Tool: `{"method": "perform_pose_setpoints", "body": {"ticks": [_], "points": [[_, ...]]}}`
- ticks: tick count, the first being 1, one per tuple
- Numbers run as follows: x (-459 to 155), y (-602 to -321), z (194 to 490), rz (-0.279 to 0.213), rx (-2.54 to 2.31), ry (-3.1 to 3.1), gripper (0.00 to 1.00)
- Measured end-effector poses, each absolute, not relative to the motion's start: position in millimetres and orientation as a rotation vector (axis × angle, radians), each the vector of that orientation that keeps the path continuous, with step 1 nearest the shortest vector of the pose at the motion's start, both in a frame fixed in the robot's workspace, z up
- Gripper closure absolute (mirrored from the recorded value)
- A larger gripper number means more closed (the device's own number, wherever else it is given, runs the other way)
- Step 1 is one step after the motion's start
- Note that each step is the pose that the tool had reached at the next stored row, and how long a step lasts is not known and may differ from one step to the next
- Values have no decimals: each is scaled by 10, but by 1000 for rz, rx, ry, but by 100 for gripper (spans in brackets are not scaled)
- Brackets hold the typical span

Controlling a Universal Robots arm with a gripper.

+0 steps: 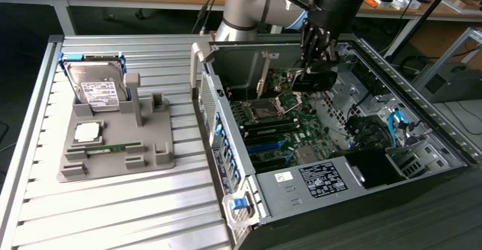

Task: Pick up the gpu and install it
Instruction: 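Insert the gpu into the slot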

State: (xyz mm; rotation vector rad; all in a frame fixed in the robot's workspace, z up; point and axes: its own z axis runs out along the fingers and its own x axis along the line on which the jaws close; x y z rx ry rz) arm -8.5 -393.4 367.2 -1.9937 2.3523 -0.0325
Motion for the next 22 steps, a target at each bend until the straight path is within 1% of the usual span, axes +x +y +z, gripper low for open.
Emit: {"method": "perform_pose_setpoints", "body": {"ticks": [13, 22], "points": [[-89, -3938, 3663, -28, -2094, 2262, 73], [-102, -3998, 3646, -28, -2092, 2264, 73]]}}
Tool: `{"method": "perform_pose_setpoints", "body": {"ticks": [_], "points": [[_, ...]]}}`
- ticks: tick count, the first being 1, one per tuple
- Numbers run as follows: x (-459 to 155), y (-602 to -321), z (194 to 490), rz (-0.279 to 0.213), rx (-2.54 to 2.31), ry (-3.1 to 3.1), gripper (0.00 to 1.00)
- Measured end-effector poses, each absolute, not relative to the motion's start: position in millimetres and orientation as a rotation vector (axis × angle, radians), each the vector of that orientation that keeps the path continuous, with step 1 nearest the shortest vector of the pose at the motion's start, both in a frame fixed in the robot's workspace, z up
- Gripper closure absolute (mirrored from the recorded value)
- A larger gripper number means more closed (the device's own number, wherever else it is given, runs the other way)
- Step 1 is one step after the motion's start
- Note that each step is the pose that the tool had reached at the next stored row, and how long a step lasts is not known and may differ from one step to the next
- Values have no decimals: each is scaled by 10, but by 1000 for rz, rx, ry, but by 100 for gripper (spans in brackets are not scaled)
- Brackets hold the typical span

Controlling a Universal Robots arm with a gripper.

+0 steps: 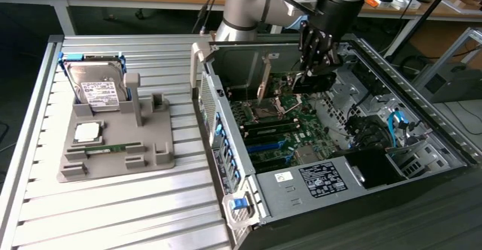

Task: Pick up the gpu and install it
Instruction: 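Insert the gpu into the slot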

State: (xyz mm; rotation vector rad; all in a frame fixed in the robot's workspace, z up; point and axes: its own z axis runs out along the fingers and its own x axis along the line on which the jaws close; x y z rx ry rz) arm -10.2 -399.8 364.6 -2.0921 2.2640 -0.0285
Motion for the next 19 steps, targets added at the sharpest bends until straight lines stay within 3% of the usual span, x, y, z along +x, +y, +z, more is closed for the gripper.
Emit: {"method": "perform_pose_setpoints", "body": {"ticks": [6, 12, 19], "points": [[-127, -4018, 3628, -27, -2089, 2269, 73], [-128, -4018, 3604, 46, -2122, 2307, 73], [-127, -4022, 3594, 16, -2138, 2317, 73]]}}
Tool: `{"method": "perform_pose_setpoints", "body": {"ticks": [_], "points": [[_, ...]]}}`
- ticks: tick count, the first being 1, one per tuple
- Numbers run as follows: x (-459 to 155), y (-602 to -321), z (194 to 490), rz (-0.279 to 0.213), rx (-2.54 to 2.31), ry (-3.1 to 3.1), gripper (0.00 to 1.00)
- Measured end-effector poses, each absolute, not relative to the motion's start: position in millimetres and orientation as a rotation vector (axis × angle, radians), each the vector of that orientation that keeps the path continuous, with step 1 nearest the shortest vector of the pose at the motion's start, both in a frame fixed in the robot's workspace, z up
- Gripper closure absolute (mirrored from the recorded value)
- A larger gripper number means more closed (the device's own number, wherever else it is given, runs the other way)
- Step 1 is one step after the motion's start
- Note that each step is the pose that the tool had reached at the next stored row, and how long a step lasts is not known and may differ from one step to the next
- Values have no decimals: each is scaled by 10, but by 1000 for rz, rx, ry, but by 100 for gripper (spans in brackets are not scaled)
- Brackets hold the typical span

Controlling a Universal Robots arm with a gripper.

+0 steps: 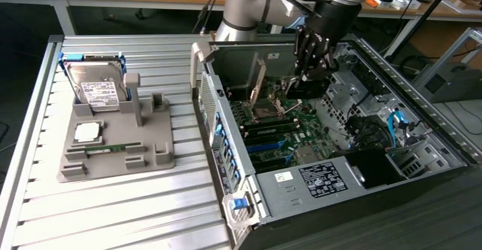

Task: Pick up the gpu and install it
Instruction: 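Insert the gpu into the slot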

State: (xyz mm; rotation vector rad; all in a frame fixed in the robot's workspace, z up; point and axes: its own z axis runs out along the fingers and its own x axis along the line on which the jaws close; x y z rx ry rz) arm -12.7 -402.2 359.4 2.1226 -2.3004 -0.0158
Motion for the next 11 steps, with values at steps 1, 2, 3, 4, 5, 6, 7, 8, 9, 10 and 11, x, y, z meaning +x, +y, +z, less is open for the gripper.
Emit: {"method": "perform_pose_setpoints", "body": {"ticks": [1, 2, 3, 4, 5, 6, 7, 8, 9, 10, 11], "points": [[-127, -4022, 3593, -15, 2128, -2295, 73], [-127, -4022, 3592, -15, 2136, -2288, 73], [-128, -4022, 3590, -15, 2149, -2275, 73], [-128, -4021, 3589, -15, 2161, -2264, 73], [-128, -4022, 3588, -15, 2173, -2253, 73], [-128, -4022, 3588, -15, 2178, -2247, 73], [-128, -4022, 3588, -15, 2178, -2247, 73], [-128, -4022, 3588, -15, 2178, -2247, 73], [-128, -4022, 3588, -15, 2178, -2247, 73], [-128, -4022, 3587, -15, 2178, -2247, 73], [-129, -4025, 3586, -15, 2179, -2247, 73]]}}
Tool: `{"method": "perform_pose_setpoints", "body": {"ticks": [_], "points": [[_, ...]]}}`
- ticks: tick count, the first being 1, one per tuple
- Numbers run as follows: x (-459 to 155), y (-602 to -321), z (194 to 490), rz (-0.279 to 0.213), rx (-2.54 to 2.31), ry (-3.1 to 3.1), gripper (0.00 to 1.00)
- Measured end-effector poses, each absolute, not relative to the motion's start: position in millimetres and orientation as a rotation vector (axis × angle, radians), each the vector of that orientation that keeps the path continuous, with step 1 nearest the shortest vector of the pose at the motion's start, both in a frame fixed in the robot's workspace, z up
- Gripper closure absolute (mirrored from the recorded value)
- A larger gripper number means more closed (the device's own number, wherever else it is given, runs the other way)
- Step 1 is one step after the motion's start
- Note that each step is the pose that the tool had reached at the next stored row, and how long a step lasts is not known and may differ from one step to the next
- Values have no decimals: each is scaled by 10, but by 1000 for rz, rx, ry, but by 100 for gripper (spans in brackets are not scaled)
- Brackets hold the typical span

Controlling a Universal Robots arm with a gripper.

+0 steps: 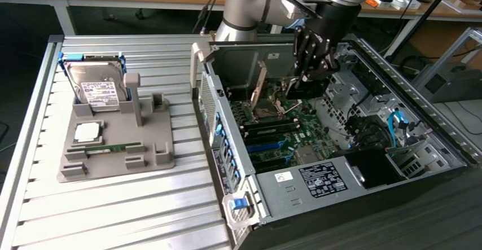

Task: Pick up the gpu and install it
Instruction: 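Insert the gpu into the slot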

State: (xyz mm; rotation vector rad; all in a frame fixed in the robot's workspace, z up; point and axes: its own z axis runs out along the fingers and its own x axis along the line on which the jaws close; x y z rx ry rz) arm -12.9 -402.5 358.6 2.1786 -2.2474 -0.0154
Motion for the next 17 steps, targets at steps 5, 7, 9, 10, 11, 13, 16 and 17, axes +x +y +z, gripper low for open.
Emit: {"method": "perform_pose_setpoints", "body": {"ticks": [5, 7, 9, 10, 11, 13, 16, 17], "points": [[-156, -4089, 3582, -16, 2179, -2248, 73], [-162, -4113, 3578, -16, 2179, -2248, 73], [-171, -4142, 3572, -16, 2179, -2248, 73], [-175, -4155, 3570, -16, 2179, -2248, 73], [-178, -4165, 3567, -16, 2179, -2248, 73], [-182, -4180, 3559, -16, 2179, -2248, 73], [-185, -4193, 3543, -16, 2179, -2248, 73], [-185, -4197, 3538, -16, 2179, -2248, 73]]}}
